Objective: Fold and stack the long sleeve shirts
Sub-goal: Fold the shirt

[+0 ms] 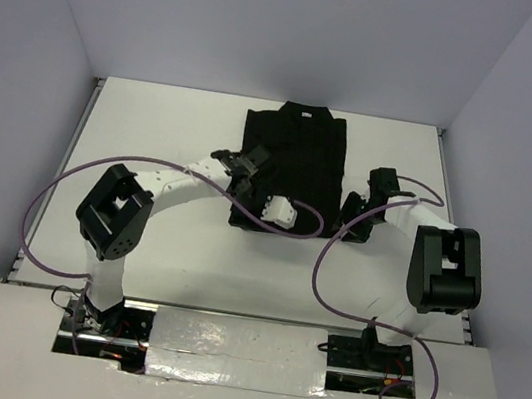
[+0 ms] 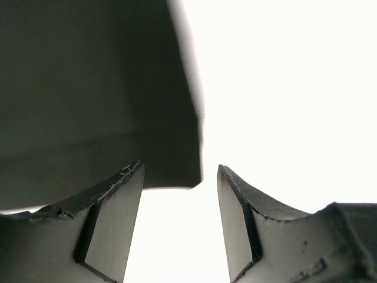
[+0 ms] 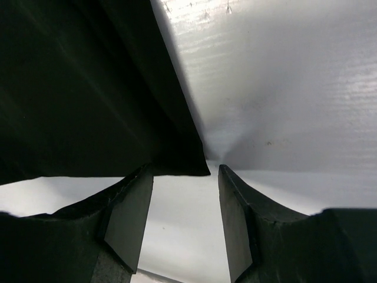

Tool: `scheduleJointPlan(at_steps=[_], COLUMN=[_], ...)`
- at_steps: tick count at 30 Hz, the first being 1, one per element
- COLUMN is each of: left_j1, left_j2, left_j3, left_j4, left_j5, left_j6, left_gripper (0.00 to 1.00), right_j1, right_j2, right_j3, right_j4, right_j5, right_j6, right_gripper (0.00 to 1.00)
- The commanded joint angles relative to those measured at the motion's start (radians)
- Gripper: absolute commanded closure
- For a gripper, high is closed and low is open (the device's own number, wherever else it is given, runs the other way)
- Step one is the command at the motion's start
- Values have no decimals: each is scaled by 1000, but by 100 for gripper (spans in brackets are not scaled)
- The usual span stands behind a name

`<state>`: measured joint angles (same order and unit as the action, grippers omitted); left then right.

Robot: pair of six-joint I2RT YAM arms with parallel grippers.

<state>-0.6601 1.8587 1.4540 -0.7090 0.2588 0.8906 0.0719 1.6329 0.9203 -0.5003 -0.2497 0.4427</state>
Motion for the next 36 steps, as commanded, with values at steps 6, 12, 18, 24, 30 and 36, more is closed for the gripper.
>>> scheduleJointPlan(at_steps=[6, 12, 18, 24, 30, 36], left_j1=[-35, -45, -45, -45, -18, -4], left_j2=[20, 63, 71, 71, 25, -119], left_j3=[-66, -142, -211, -215, -185, -231], left_j4=[52, 181, 262, 309, 250, 140], left_j5=[-26, -82, -121, -174, -149, -96], left_j6=[73, 18, 5, -18, -93, -128], left_gripper=[34, 32, 33, 91, 100, 100], right_j1=[-3, -3, -3, -3, -3, 52], right_j2=[53, 51, 54, 58, -24, -208], right_j3=[-6, -26, -29, -20, -34, -101], right_j4=[71, 80, 109, 108, 49, -39], right_j5=[-22, -31, -59, -89, -88, -77], right_j6=[7, 5, 2, -2, -41, -48], right_gripper=[46, 51, 69, 100, 100, 100])
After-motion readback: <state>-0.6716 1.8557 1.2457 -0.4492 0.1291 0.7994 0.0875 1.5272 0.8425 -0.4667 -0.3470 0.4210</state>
